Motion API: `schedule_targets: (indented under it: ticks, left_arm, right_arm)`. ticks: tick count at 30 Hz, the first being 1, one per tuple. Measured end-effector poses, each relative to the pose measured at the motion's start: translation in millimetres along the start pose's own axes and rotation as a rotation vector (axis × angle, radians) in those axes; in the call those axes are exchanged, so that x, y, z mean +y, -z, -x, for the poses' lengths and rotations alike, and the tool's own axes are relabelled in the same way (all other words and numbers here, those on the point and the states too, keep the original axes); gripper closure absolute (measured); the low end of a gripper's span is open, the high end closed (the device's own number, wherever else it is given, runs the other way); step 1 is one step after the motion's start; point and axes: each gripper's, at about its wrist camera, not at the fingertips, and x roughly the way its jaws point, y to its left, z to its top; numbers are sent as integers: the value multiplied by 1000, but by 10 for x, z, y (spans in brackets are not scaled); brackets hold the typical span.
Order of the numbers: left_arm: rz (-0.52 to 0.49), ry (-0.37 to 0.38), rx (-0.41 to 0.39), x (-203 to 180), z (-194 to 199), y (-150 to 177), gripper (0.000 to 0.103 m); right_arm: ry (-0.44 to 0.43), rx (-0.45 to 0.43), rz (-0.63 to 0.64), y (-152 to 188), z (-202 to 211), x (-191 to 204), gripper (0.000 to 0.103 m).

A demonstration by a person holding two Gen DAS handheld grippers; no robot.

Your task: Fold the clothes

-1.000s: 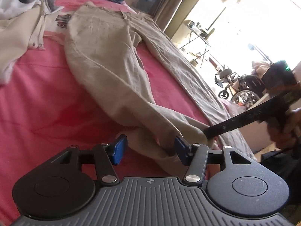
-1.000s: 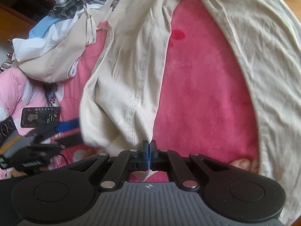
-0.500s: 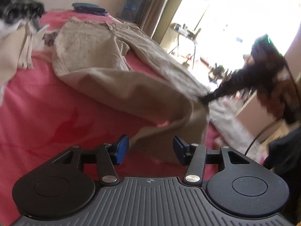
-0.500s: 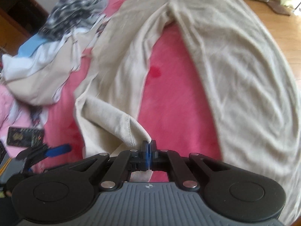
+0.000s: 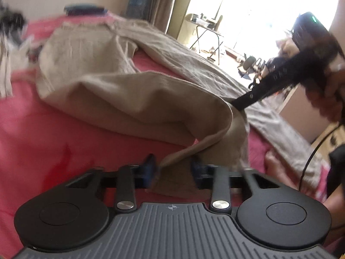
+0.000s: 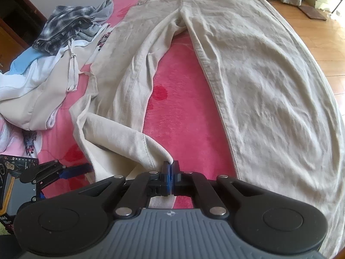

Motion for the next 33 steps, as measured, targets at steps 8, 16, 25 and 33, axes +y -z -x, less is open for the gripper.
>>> schedule_targets:
  ticks: [8,16,25,33]
  left_arm:
    - [204,69,3,25,688,70,103]
    - [408,174,16,123,1184,354,103]
    - [861,155,-28,742,1075,768,103]
    - [994,173,-76,983,937,861,103]
  right_arm:
    - [-22,2,19,-19,15,43,103]
    - [-149,145,33,115,-3,340,102]
    - [-89,-32,45,282,473,350,67]
    - [-439,177,196,477,238,578,58]
